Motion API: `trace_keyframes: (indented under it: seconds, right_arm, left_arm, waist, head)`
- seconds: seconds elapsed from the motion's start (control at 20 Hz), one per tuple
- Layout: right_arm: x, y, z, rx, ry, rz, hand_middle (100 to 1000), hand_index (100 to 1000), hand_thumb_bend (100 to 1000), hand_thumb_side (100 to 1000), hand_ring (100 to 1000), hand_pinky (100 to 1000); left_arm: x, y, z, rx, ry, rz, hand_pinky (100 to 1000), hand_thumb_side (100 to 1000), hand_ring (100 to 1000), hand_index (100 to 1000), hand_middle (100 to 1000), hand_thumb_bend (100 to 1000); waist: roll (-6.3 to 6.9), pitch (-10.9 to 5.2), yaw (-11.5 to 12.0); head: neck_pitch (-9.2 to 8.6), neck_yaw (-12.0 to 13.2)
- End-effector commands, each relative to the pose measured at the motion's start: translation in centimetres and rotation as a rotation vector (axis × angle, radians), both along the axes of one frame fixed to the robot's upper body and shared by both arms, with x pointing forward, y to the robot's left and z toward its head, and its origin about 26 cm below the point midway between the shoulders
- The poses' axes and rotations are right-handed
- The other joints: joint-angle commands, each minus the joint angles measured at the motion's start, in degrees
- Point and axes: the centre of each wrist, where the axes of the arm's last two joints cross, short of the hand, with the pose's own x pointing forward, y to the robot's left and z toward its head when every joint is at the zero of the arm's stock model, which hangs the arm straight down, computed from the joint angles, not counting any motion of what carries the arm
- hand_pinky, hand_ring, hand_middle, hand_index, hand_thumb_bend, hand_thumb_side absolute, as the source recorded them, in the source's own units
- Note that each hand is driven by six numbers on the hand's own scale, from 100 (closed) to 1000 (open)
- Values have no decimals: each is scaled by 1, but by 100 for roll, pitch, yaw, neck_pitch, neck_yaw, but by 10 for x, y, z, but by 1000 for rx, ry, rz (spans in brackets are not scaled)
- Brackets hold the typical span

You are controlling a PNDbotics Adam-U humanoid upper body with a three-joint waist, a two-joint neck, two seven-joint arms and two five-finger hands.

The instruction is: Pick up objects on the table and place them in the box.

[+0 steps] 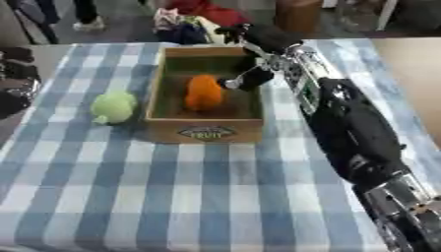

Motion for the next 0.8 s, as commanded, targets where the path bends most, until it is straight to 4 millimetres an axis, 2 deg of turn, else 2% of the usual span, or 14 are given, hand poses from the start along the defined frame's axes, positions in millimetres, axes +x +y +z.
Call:
trace_keyframes:
  seconds: [0.05,0.15,0.45,0.65,0.8]
  right_arm:
    - [-2,-19,26,58,-86,-40,735,973,403,500,765,772]
    - [-5,-30,28,96,-90,-51,720,965,366,469,762,771]
    - [-16,-51,41,157,-100,-51,708,962,348,441,761,771]
    - [-23,-59,48,198,-104,-52,700,961,335,433,760,769]
    - [-26,-60,51,219,-97,-49,696,961,329,431,760,769]
  left_arm:
    - [5,12,18,112,-21,4,748,231,700,808,706,100]
    - [11,16,21,195,-8,-11,755,201,709,813,715,100]
    - [32,25,28,468,45,-90,765,185,721,826,726,100]
    - [50,20,22,624,116,-152,768,181,726,840,730,194]
    - [62,15,11,692,186,-199,769,293,729,853,741,290]
  waist:
    - [12,-97,-46]
    - [18,-107,-118]
    - [27,-127,-280]
    - [30,-136,-370]
    - [37,-140,-414]
  head:
    - [-30,68]
    - [-29,132]
    - [-26,222]
    - [-13,272]
    - [-6,287]
